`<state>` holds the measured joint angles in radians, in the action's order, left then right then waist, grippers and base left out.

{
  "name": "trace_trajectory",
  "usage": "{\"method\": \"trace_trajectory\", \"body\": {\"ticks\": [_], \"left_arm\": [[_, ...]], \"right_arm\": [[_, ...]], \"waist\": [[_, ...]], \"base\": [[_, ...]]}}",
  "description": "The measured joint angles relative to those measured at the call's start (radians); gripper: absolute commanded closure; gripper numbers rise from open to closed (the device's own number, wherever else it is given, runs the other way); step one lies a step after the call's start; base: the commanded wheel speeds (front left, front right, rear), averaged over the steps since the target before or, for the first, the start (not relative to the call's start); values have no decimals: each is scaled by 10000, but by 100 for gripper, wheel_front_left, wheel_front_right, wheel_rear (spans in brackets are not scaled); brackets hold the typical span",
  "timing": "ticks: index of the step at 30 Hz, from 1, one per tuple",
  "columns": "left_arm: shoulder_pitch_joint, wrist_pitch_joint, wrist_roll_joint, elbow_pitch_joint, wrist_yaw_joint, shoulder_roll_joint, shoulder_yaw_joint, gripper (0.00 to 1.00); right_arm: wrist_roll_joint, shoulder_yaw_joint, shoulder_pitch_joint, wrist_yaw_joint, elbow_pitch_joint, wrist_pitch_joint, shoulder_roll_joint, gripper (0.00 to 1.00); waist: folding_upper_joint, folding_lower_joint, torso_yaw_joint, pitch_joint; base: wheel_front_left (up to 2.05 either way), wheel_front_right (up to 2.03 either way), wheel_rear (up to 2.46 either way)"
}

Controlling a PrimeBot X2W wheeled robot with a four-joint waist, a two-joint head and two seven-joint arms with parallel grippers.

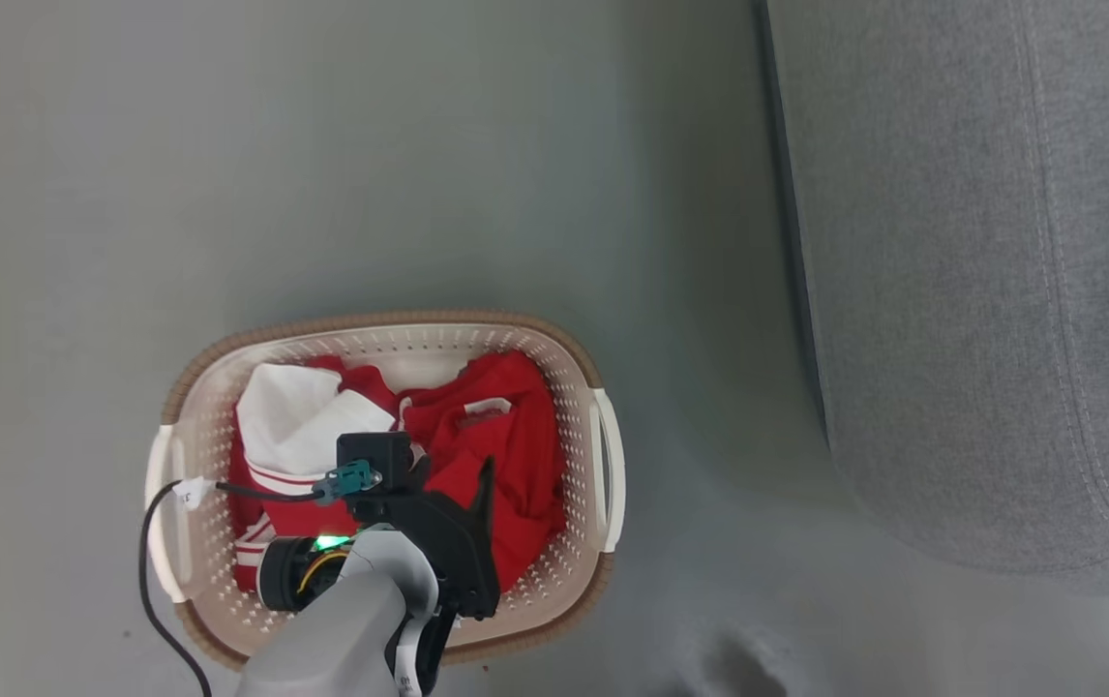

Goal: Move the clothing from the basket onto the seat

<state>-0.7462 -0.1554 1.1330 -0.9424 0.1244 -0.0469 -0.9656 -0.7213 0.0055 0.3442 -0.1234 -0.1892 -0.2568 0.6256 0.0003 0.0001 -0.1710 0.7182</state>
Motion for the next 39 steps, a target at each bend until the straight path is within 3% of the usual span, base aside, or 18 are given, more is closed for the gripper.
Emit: {"method": "trace_trajectory", "body": {"ticks": [9, 33, 34, 36, 39], "left_arm": [[-409, 174, 1101, -851, 0, -10, -374, 0], [-1157, -326, 3285, -1459, 0, -63, -1377, 0], [-1160, -364, 3423, -1459, 0, -63, -1444, 13], [-1168, -420, 3605, -1459, 0, -65, -1555, 100], [-1241, -502, 3747, -1459, 0, -67, -1797, 100]], "right_arm": [[-418, -42, 148, 0, -385, 0, 353, 0], [-763, -727, 114, 0, -1285, 0, 780, 0], [-813, -731, 114, 0, -1292, 0, 777, 0], [-819, -754, 114, 0, -1327, 0, 775, 0], [-884, -800, 115, 0, -1369, 0, 775, 0]], "waist": [[-1, -1, -420, 989], [-1, -1, -905, 2498], [-1, 0, -923, 2522], [-2, -1, -945, 2554], [-3, -2, -954, 2578]], "base": [[0, 0, 0], [0, 0, 0], [0, 0, 0], [0, 0, 0], [0, 0, 0]]}}
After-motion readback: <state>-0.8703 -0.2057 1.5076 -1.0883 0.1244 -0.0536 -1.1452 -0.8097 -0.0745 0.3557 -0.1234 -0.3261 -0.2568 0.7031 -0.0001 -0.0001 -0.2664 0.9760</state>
